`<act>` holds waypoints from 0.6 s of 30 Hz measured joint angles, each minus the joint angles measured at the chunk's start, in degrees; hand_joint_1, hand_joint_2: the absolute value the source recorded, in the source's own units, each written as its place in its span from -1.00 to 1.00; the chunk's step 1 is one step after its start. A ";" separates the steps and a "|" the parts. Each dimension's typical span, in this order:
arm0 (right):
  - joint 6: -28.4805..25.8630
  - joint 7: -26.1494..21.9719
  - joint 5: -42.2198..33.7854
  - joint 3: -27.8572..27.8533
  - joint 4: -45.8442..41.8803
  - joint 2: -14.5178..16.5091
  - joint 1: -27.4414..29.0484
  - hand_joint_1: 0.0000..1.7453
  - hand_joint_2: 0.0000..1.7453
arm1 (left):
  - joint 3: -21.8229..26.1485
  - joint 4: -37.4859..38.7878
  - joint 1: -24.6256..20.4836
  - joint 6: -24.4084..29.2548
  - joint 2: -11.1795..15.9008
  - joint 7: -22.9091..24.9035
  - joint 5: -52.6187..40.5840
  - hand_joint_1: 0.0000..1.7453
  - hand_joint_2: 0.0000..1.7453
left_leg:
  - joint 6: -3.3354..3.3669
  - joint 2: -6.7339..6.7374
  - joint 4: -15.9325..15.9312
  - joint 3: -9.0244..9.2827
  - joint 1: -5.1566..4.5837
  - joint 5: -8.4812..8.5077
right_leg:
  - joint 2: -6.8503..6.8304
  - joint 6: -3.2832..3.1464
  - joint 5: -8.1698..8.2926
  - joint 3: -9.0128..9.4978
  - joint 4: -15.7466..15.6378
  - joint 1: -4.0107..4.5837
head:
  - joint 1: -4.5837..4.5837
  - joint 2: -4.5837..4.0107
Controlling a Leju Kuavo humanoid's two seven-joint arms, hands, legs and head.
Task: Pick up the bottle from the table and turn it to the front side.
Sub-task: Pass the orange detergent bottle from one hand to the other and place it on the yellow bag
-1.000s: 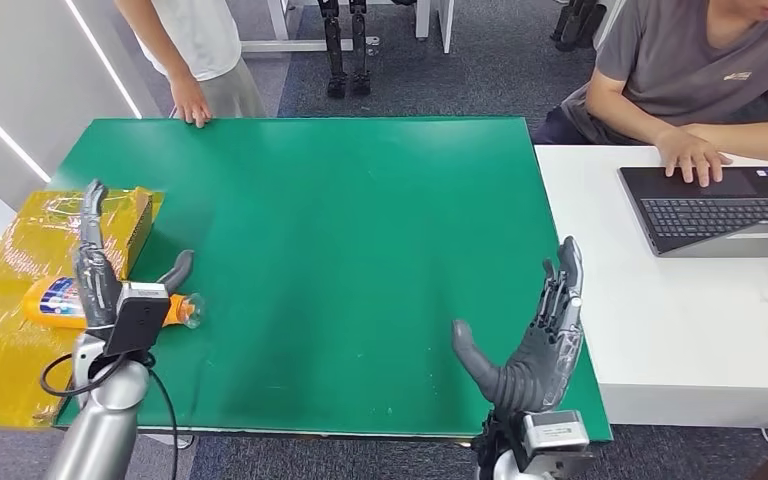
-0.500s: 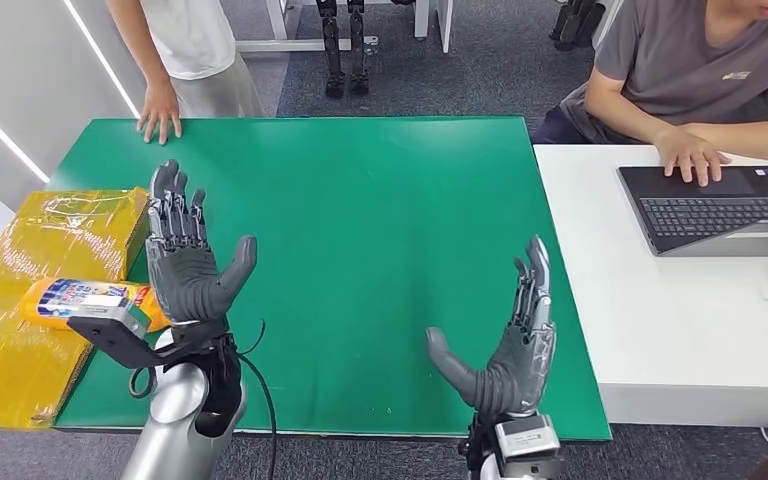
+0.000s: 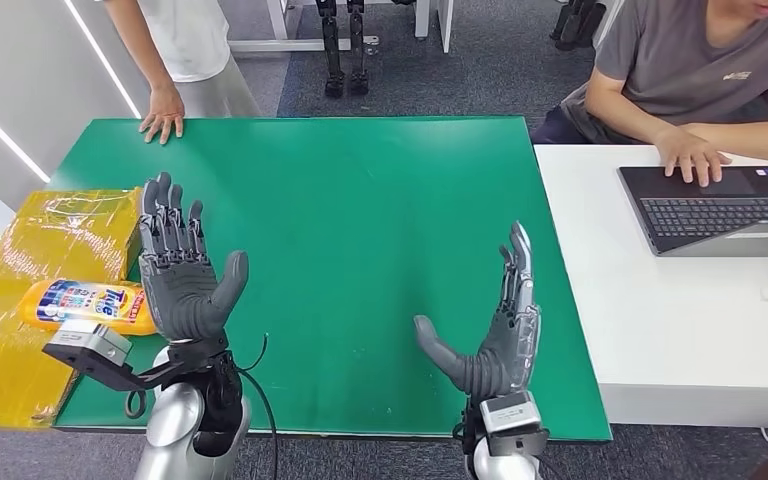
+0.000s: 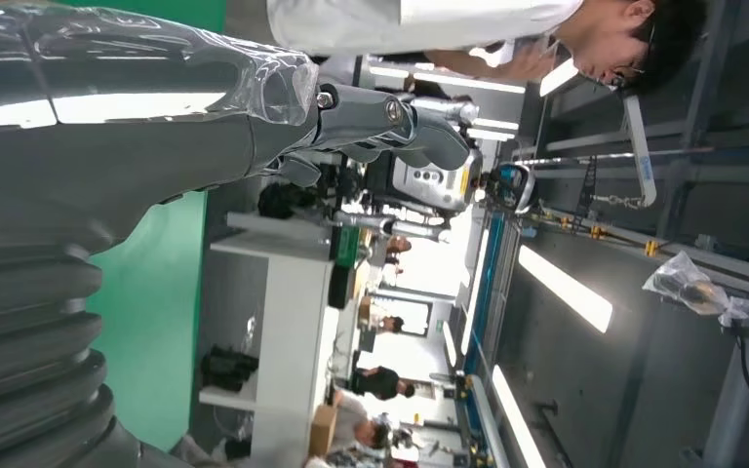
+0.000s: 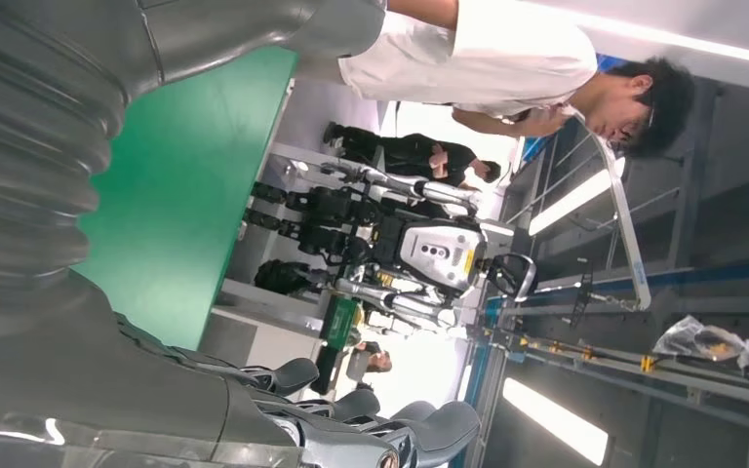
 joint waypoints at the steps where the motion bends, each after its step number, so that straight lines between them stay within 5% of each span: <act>1: 0.20 -0.01 -0.09 -0.02 0.43 0.07 -0.32 -1.00 1.00 | 0.31 -0.25 0.26 0.20 -0.11 0.00 -0.36 -1.00 1.00 | 0.00 0.00 0.00 0.00 0.00 0.00 | 0.00 0.00 0.00 0.00 0.00 0.00 | -0.01 0.00; 18: 1.35 -0.82 -0.30 -0.15 3.83 0.62 -1.98 -1.00 1.00 | 1.94 -3.33 3.73 2.57 -0.51 0.00 -4.80 -1.00 1.00 | 0.00 -0.01 0.00 0.00 0.00 0.00 | -0.01 0.00 0.00 0.00 0.00 0.00 | -0.01 0.00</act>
